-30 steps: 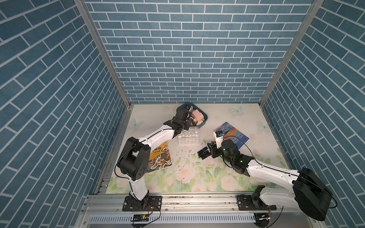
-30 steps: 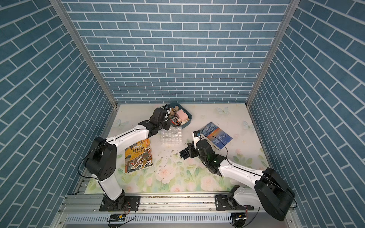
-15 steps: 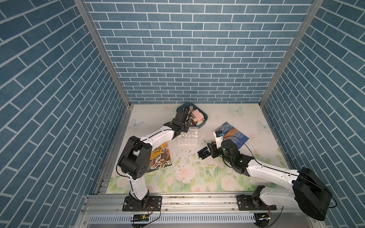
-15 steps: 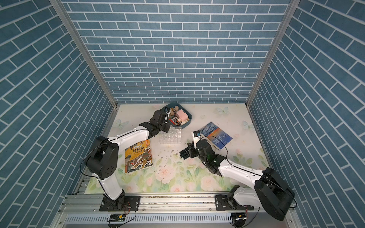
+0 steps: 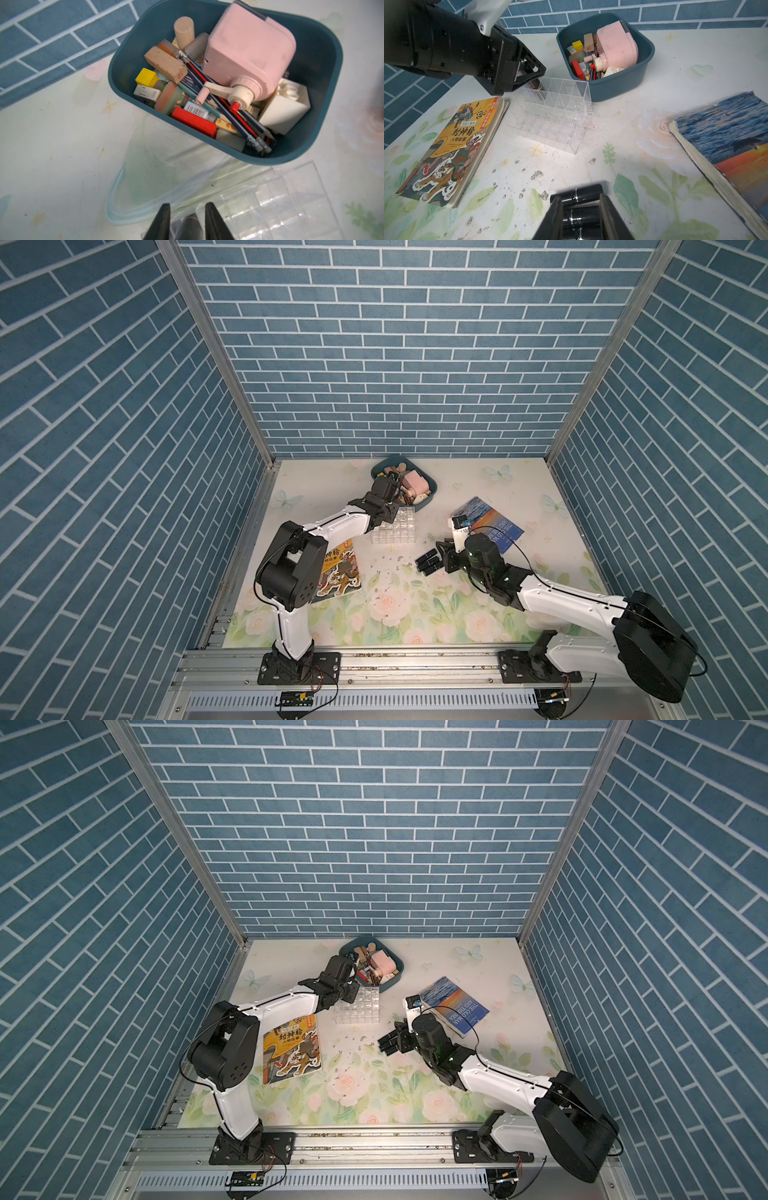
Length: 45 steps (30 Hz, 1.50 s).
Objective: Arrange the lipsticks in the organizer
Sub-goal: Place the lipstick in the storage box, then pick up the lipstick at the center of the board.
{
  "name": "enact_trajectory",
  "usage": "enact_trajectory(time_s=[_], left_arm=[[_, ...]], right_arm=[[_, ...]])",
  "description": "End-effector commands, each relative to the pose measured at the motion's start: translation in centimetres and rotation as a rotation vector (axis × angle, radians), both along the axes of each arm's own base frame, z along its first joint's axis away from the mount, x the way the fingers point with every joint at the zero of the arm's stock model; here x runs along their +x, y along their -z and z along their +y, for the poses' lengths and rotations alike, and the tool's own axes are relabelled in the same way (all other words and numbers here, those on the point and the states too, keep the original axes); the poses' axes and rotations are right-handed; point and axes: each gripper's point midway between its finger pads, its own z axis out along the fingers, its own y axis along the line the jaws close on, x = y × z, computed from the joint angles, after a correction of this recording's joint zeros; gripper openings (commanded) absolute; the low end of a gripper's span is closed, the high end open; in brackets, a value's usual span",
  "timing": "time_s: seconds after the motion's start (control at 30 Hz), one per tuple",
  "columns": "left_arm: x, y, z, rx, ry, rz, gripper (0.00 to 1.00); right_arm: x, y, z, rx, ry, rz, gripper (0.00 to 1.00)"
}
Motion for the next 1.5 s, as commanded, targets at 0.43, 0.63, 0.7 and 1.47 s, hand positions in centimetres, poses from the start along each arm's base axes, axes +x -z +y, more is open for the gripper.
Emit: enact_trajectory(time_s=[0.43,0.63,0.7,1.47], left_arm=[[-8.8,-10.4,-4.3,-0.285,0.055,-0.101,0.57],[-16.2,-5.5,-8.9,-0.394,0.206,0.055,0.57],[-18.3,-3.9,-10.7,-0.431,0.258,0.106,0.58],[-20.7,6.0,-16.1,-0.081,0.399,0.233,0.44]], right_arm=[[1.4,1.7,-3.9,0.064,0.223,0.174,0.35],[1.6,2.9,-5.7,0.088,0.265,0.254,0.35],[1.6,3.2,-5.9,0.094,0.270,0.272,0.34],[1.1,2.8,-7.8,0.164,0.306,0.266,0.31]])
